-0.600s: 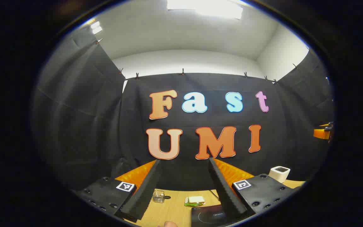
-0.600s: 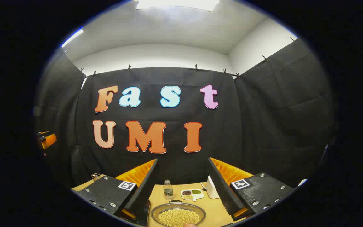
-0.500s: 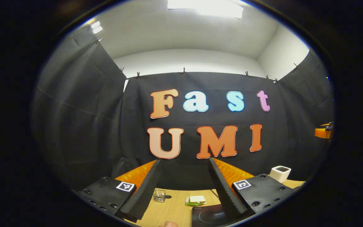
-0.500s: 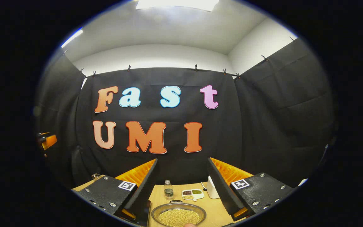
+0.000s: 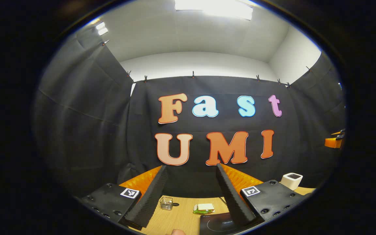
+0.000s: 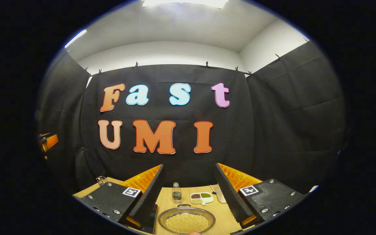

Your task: First push the handle of the pot to place it horizontally, then grasp the pot with both hands and set it on the induction cooktop.

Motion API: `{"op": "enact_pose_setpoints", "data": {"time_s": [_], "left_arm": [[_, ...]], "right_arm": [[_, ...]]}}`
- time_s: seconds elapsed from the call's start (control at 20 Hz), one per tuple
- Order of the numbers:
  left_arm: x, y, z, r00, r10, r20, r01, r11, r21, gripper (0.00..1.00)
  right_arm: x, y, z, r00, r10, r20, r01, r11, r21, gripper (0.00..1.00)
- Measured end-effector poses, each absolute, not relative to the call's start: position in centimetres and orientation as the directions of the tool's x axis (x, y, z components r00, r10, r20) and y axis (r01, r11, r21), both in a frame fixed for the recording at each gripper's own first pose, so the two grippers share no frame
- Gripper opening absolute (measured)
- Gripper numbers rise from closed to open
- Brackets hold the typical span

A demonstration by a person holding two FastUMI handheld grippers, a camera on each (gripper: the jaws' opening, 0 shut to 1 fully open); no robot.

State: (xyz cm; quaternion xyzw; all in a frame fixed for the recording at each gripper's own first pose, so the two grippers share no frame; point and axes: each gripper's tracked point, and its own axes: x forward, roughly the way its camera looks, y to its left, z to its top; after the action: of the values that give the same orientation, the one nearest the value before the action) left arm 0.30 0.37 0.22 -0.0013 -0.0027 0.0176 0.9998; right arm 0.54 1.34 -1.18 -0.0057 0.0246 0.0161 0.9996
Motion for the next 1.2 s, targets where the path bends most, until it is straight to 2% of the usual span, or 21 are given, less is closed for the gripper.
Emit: {"op": "enact_pose_setpoints", "data": {"time_s": [0.05, 0.1, 0.15, 0.2, 0.3, 0.35, 0.55, 0.6, 0.75, 0.9, 0.95, 1.0, 1.1, 1.15, 1.2], "left_arm": [[0.3, 0.3, 0.2, 0.999, 0.036, 0.003, -0.036, 0.999, -0.005, 0.98], [0.4, 0.3, 0.1, 0.999, 0.035, 0.002, -0.035, 0.999, -0.006, 0.98], [0.2, 0.4, 0.1, 0.999, 0.035, -0.001, -0.035, 0.999, -0.005, 0.98], [0.3, 0.3, 0.1, 0.999, 0.036, -0.001, -0.036, 0.999, -0.005, 0.98], [0.2, 0.3, 0.2, 0.999, 0.034, -0.002, -0.034, 0.999, -0.009, 0.98], [0.3, 0.1, 0.2, 1.000, 0.031, -0.001, -0.031, 0.999, -0.010, 0.98], [0.2, 0.2, 0.4, 1.000, 0.030, 0.004, -0.030, 1.000, -0.006, 1.00], [0.1, 0.2, 0.3, 1.000, 0.031, 0.003, -0.031, 1.000, -0.005, 0.98], [0.1, 0.3, 0.3, 0.999, 0.034, 0.001, -0.034, 0.999, -0.007, 1.00], [0.1, 0.2, 0.1, 0.999, 0.031, -0.009, -0.031, 0.999, -0.012, 1.00], [0.0, 0.2, -0.1, 0.999, 0.030, -0.014, -0.031, 0.999, -0.013, 0.98], [0.2, 0.2, -0.1, 0.999, 0.029, -0.019, -0.030, 0.999, -0.014, 1.00], [0.2, 0.1, -0.4, 0.999, 0.028, -0.028, -0.029, 0.999, -0.016, 1.00], [0.1, 0.1, -0.4, 0.999, 0.027, -0.031, -0.028, 0.999, -0.017, 1.00], [0.2, 0.2, -0.5, 0.999, 0.028, -0.032, -0.029, 0.999, -0.019, 1.00]], "right_arm": [[0.5, 1.6, -1.2, 0.998, 0.038, -0.049, -0.038, 0.999, -0.011, 0.99], [0.5, 1.8, -1.2, 0.998, 0.044, -0.050, -0.044, 0.999, -0.010, 0.94], [0.5, 1.9, -1.2, 0.998, 0.048, -0.051, -0.049, 0.999, -0.008, 0.94], [0.5, 2.0, -1.4, 0.997, 0.052, -0.054, -0.053, 0.999, -0.005, 0.99], [0.5, 1.9, -1.5, 0.997, 0.056, -0.057, -0.057, 0.998, 0.000, 0.99], [0.6, 1.8, -1.6, 0.997, 0.056, -0.058, -0.056, 0.998, 0.003, 0.94], [0.6, 1.1, -2.0, 0.997, 0.042, -0.071, -0.040, 0.999, 0.021, 0.92], [0.6, 1.2, -2.1, 0.996, 0.043, -0.073, -0.042, 0.999, 0.022, 0.88], [0.4, 1.1, -2.9, 0.995, 0.047, -0.089, -0.046, 0.999, 0.010, 0.75], [0.2, 1.8, -4.0, 0.990, 0.077, -0.122, -0.079, 0.997, -0.007, 0.56], [0.1, 1.9, -4.4, 0.988, 0.087, -0.130, -0.088, 0.996, -0.005, 0.55], [0.0, 2.1, -4.8, 0.986, 0.093, -0.138, -0.094, 0.996, -0.002, 0.43], [0.0, 2.2, -6.0, 0.982, 0.095, -0.163, -0.096, 0.995, 0.004, 0.35], [-0.1, 2.3, -6.8, 0.979, 0.097, -0.181, -0.099, 0.995, 0.003, 0.36], [-0.1, 2.5, -7.6, 0.974, 0.102, -0.201, -0.104, 0.995, 0.002, 0.29]]}}
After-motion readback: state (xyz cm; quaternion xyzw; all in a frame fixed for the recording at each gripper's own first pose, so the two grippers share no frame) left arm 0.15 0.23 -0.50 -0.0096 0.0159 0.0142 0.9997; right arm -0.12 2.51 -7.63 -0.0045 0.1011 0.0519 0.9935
